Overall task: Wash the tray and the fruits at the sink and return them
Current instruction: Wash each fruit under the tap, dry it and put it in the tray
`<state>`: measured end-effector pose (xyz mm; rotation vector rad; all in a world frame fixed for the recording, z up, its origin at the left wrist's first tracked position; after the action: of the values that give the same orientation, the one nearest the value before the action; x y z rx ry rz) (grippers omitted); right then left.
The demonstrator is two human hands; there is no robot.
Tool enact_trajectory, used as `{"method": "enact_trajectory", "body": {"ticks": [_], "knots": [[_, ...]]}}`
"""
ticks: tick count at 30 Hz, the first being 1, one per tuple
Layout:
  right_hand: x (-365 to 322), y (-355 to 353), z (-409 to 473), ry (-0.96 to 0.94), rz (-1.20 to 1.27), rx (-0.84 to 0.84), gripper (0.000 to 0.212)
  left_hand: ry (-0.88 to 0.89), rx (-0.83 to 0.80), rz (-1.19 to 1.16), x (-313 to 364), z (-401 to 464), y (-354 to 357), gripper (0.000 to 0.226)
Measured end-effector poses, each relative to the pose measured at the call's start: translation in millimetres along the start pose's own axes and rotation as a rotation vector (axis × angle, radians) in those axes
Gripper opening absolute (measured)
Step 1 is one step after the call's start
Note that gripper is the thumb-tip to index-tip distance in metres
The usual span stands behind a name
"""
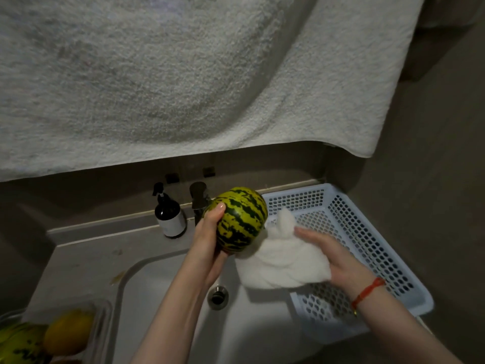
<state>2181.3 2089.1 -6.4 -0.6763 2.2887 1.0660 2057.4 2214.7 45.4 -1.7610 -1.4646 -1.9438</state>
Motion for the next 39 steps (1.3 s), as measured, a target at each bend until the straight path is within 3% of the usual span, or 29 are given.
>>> {"method": "enact_trajectory", "body": {"ticks": [4,7,10,12,17,21,25,26,29,32,34,36,39], "knots": [[-35.8,-9.1,-0.3,-0.16,-0.258,0.09,0.048,0.028,0.013,0.053,3.4,16.9,4.5,0.07],[-60.4,-9.6,9.9,-0.272,-0.316,0.124,0.047,0.122,0.039,0.112,12.1,33.9,8.8,0.069],[-64.5,-15.1,31.0,-0.28,-0.295,0.123,0.04,0.219,0.076,0.232,14.4,55.7,12.8,0.067],[-65.1,-23.8,43.9,-0.281,-0.275,0.152,0.036,0.235,0.09,0.264,6.4,70.0,12.9,0.055],[-54.9,-42.4,69.2,-0.218,-0.285,0.223,0.039,0.262,0.136,0.412,-17.0,94.6,-3.4,0.047],[-39.7,-59.7,83.0,-0.131,-0.315,0.309,0.043,0.207,0.147,0.515,-34.6,98.7,-12.6,0.054],[-36.2,-75.2,85.7,-0.079,-0.522,0.455,0.036,0.129,0.126,0.456,-50.3,92.6,-13.6,0.09],[-34.8,-77.6,86.2,-0.065,-0.58,0.486,0.038,0.12,0.132,0.45,-52.3,91.6,-14.0,0.089],[-34.9,-85.9,86.9,-0.037,-0.813,0.619,0.075,0.08,0.157,0.413,-59.6,89.5,-16.5,0.067],[-43.3,-77.0,84.4,-0.115,-0.941,0.678,0.064,0.047,0.175,0.38,-65.1,85.5,-20.2,0.062],[-57.8,-67.0,69.5,-0.243,-0.905,0.76,0.039,0.044,0.175,0.356,-62.7,80.5,-20.6,0.064],[-71.7,-49.6,51.9,-0.375,-0.773,0.76,0.029,0.052,0.173,0.316,-56.1,74.8,-18.6,0.06],[-78.4,-2.5,32.1,-0.427,-0.497,0.506,0.026,0.085,0.175,0.238,-35.8,63.3,-12.3,0.042]]}}
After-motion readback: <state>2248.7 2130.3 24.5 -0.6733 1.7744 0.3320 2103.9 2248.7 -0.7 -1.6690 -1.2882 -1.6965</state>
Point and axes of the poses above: each hand's wrist, its own z-axis towards the middle knuckle, its own y-axis out of the palm, x = y × z, the point moved 10 cm from there along z, towards the middle knuckle, and after that the axes turned 8 degrees about y, right-handed, at the moved point
